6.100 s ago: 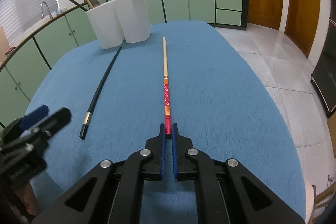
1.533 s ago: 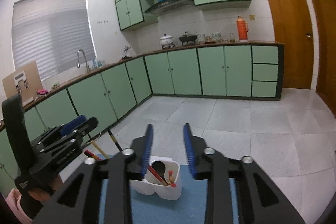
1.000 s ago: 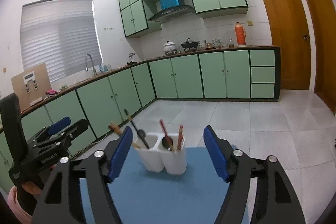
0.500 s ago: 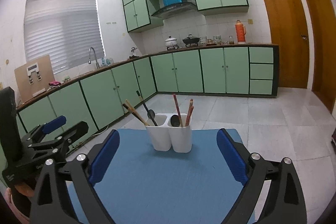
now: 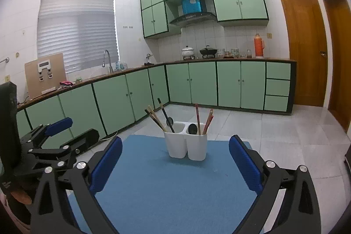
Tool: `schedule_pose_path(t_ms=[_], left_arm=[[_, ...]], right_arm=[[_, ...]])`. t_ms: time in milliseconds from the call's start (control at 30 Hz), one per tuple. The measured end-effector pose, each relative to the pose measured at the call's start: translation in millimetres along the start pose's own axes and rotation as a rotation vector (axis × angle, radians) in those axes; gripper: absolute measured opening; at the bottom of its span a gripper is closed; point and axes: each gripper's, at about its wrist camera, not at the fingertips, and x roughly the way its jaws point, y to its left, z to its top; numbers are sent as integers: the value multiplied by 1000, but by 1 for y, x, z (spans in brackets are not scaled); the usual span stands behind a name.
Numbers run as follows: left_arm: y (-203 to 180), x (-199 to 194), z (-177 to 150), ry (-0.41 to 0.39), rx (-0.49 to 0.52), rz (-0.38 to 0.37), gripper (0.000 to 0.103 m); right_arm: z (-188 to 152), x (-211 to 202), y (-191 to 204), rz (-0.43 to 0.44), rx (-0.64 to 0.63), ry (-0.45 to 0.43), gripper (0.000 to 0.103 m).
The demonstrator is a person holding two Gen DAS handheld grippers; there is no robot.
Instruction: Organize utensils
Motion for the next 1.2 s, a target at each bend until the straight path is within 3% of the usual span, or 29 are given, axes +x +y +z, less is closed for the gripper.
schedule_pose_path(t_ms=[467, 1200], left_arm=[[0, -32, -1, -32, 9, 11, 98], [-1, -39, -3, -46, 4, 10, 98]], right_arm=[[3, -27, 15, 12, -31, -47, 96], [0, -32, 24, 16, -45, -50, 96]])
